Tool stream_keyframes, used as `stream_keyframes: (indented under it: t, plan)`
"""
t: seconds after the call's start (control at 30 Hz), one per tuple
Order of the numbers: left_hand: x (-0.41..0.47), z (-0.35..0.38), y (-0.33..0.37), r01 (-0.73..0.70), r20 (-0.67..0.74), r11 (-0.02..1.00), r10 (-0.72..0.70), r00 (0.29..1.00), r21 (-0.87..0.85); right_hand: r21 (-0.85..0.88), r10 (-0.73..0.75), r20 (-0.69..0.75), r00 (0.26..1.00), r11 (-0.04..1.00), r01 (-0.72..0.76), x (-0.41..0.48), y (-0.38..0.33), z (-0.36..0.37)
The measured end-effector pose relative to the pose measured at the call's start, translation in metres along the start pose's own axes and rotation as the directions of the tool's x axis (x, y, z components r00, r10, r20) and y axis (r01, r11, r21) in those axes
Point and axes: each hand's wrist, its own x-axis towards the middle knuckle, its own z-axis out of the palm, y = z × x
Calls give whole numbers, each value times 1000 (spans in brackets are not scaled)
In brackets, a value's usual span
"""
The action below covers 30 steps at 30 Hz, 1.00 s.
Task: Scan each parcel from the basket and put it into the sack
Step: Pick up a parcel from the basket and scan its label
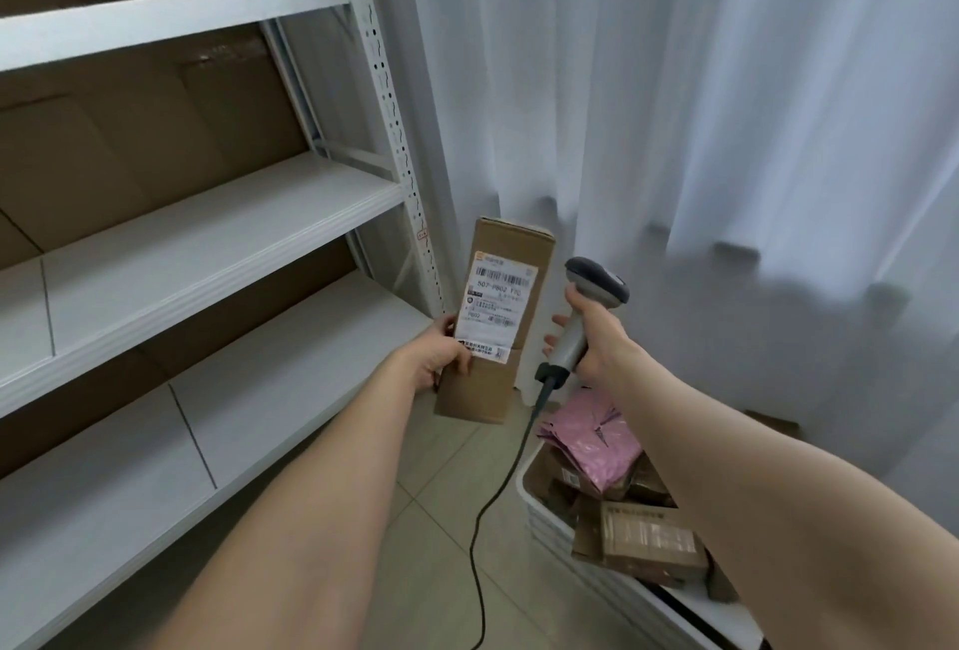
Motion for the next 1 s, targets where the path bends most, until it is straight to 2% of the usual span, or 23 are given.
stream_keyframes:
  t: [0.07,0.13,0.33,0.43,0.7,0.87,1.0]
  plan:
    - [-5,5,2,-4,46,993,-1,999,117,31,39,67,997,999,-41,-1,1,3]
    - [-7,10,4,10,122,991,-27,992,132,31,59,101,993,998,-62,-2,4,3]
    - [-10,19,23,-129,155,990,137,978,-63,-94,44,45,998,995,-40,1,8,-4]
    - [-9,21,28,-178,152,982,186,971,-68,-123,34,20,999,992,-31,3,7,-8]
    - [-2,23,21,-271,114,939,252,961,210,-71,53,91,995,996,-46,-1,0,-12]
    - [-1,29,22,-274,155,932,242,958,236,-108,68,103,992,993,-57,-4,-4,-22]
    - [1,35,19,-337,113,868,318,941,365,-156,47,75,996,987,-34,-8,-6,-26]
